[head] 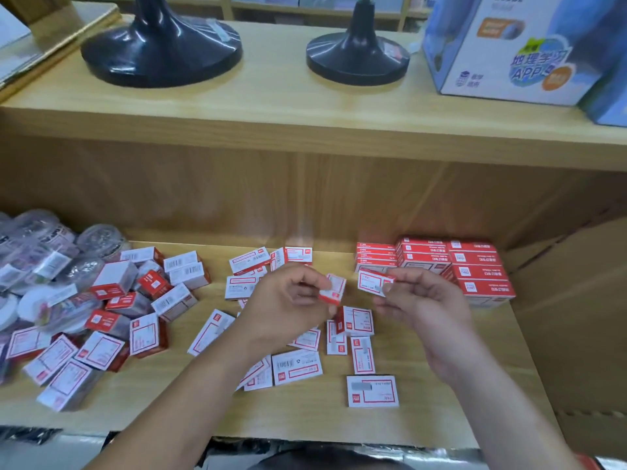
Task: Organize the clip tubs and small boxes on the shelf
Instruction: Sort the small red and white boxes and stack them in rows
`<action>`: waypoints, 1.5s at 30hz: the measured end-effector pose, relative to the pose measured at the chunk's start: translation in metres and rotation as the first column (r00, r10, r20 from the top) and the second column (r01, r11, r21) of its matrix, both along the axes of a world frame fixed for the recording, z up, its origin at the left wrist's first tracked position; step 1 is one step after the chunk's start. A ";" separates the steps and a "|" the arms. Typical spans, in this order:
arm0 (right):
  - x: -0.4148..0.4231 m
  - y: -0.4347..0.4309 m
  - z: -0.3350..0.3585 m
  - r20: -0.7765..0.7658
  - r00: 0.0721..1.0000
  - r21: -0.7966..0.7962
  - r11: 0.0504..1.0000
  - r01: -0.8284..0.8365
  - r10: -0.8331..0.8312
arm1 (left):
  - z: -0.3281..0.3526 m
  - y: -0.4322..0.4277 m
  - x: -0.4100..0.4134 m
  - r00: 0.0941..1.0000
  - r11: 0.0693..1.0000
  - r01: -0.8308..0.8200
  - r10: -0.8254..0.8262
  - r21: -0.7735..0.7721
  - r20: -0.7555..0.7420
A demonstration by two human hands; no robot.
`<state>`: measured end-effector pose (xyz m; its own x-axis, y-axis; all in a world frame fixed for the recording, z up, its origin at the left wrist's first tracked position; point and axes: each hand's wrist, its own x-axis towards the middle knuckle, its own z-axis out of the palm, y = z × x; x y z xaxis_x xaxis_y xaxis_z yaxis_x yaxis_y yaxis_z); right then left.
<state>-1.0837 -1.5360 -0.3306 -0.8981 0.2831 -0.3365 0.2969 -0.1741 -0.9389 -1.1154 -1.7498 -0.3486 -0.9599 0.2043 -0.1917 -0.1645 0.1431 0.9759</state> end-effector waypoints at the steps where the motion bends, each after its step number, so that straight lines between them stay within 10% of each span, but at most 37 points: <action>1: -0.001 -0.003 0.000 -0.002 1.000 0.009 1.000 -0.017 0.017 | -0.003 0.002 0.005 1.000 1.000 -0.015 0.015 0.007 -0.006; 15: -0.004 -0.022 0.002 -0.053 0.995 0.139 0.988 -0.072 0.080 | 0.005 -0.012 0.015 0.987 0.987 -0.132 0.122 0.096 0.099; 32: -0.009 -0.016 0.013 -0.079 0.941 0.070 0.944 -0.323 0.328 | 0.011 0.001 0.002 0.973 1.000 -0.002 0.008 0.026 -0.231; 45: -0.011 -0.020 0.009 -0.118 0.946 0.053 0.953 -0.299 0.303 | 0.013 -0.003 0.008 0.997 0.999 0.022 -0.020 0.030 -0.069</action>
<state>-1.0944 -1.5559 -0.3215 -0.9771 0.0024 -0.2129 0.2124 -0.0623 -0.9752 -1.1072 -1.7528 -0.3351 -0.9662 0.2292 -0.1184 -0.0937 0.1156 0.9889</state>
